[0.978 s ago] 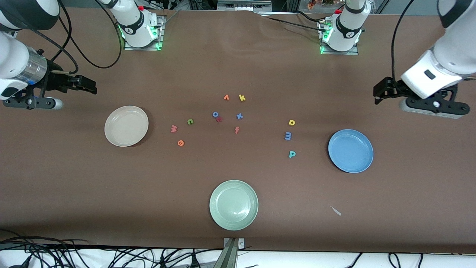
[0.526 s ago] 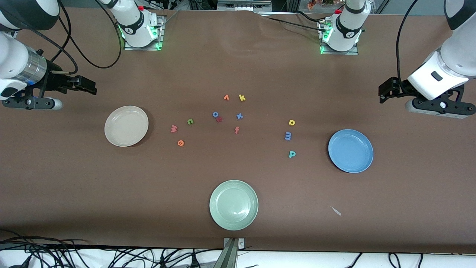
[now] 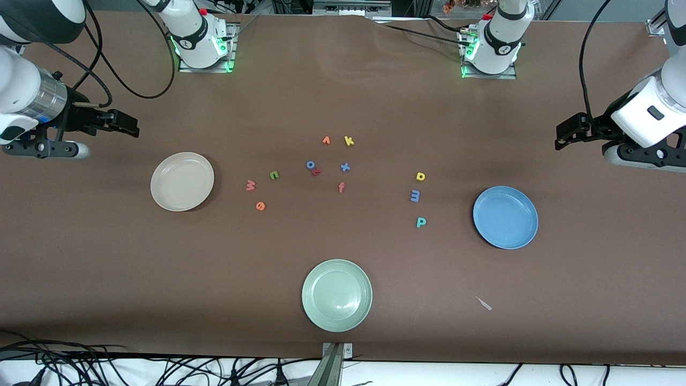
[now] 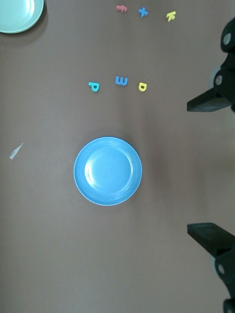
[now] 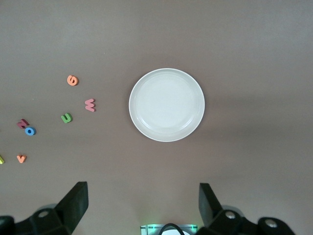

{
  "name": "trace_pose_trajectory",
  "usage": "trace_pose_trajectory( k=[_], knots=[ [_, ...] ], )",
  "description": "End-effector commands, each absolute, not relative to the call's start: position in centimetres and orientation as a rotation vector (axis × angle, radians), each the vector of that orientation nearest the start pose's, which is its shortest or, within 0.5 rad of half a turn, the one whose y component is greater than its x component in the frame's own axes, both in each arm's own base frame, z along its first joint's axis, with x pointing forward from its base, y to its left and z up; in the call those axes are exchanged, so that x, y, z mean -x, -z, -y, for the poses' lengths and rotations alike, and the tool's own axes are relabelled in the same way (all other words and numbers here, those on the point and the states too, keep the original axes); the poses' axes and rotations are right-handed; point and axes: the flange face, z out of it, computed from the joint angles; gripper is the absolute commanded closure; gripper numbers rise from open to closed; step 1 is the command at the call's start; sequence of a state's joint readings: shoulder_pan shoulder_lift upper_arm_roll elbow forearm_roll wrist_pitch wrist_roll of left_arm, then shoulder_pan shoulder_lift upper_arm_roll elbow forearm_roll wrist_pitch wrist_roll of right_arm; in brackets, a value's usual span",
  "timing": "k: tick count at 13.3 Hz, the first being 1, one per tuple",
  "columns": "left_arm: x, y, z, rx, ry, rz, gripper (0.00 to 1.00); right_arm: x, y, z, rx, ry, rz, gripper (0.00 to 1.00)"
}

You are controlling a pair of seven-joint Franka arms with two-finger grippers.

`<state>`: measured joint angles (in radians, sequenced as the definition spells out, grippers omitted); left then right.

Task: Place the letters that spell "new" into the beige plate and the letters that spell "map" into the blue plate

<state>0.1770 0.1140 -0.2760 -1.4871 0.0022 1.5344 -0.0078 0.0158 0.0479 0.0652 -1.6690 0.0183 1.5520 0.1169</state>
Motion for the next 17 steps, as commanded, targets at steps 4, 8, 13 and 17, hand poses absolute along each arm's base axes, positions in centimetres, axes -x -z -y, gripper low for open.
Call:
trace_pose_trajectory(
  k=[4,8,13,17],
  knots=[
    [-58.4,-60.5,4.7,3.178,-0.098,-0.165,0.0,-55.9,-55.3,-4.8,3.109,-0.253,-0.062,0.0],
    [-58.4,-60.5,4.8,3.177,-0.098,-0.169,0.0,-56.0,-55.0,-4.8,3.109,-0.26,-0.058,0.0],
    [-58.4,-60.5,4.7,3.178,-0.098,-0.167,0.0,-56.1,-54.9,-5.1,3.089,-0.255,-0.072,0.0],
    [-58.4,-60.5,4.6,3.178,-0.098,-0.167,0.0,-56.2,-54.8,-6.3,3.096,-0.246,-0.036,0.0]
  ],
)
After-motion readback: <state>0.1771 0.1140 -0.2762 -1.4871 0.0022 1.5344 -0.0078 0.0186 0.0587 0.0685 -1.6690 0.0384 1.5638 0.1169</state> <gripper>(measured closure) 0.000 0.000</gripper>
